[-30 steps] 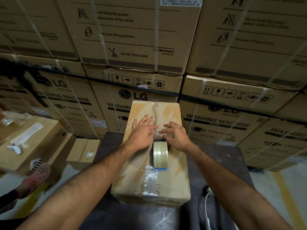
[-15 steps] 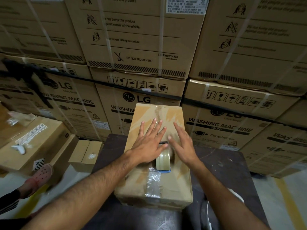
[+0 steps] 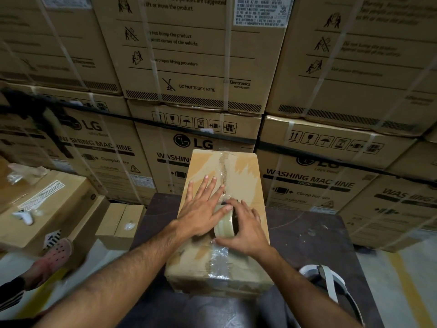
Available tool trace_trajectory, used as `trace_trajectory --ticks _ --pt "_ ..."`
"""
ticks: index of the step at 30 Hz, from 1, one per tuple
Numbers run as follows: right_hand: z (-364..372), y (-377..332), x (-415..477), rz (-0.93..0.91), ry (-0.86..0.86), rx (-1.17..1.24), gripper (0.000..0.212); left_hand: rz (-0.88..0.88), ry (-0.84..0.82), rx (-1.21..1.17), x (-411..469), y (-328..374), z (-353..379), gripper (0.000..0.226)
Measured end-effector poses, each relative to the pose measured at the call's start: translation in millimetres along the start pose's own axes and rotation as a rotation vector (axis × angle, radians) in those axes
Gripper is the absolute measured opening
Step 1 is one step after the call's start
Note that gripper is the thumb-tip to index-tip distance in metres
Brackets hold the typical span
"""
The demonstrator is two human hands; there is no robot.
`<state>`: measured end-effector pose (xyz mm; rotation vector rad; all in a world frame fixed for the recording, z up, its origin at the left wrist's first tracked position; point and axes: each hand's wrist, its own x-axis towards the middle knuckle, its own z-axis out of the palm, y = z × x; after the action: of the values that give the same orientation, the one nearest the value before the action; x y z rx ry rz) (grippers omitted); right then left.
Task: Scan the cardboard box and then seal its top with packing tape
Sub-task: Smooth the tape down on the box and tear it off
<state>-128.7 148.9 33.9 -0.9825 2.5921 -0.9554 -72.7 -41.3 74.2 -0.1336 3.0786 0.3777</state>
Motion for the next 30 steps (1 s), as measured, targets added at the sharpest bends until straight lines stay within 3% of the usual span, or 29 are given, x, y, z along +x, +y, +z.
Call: trace_trajectory --ticks 3,8,12,23,30 --pt "3.5 -13.8 0.1 0.009 -0.003 -0.014 0.112 -0.022 0.022 -0.056 -8.7 -3.4 1.1 0.101" --pt "-3.9 -24.9 -3.6 0.043 0.020 0.032 0.111 -0.132 0.010 -0.197 -25.8 -11.5 13.0 0.078" --pt "-15.5 -26.5 -11.7 0.095 0.068 -0.023 0.114 -0.166 -0.011 -0.165 -49.0 -13.6 38.3 0.081" --pt "-74.0 9.9 -12.3 0.159 0.110 -0.583 0.109 -0.070 0.007 0.114 -65.0 -8.4 79.7 0.093" --pt "-90.6 61.6 -8.6 0.273 0.048 -0.714 0.110 -0.069 -0.013 0.147 -64.6 -8.1 81.1 0.095"
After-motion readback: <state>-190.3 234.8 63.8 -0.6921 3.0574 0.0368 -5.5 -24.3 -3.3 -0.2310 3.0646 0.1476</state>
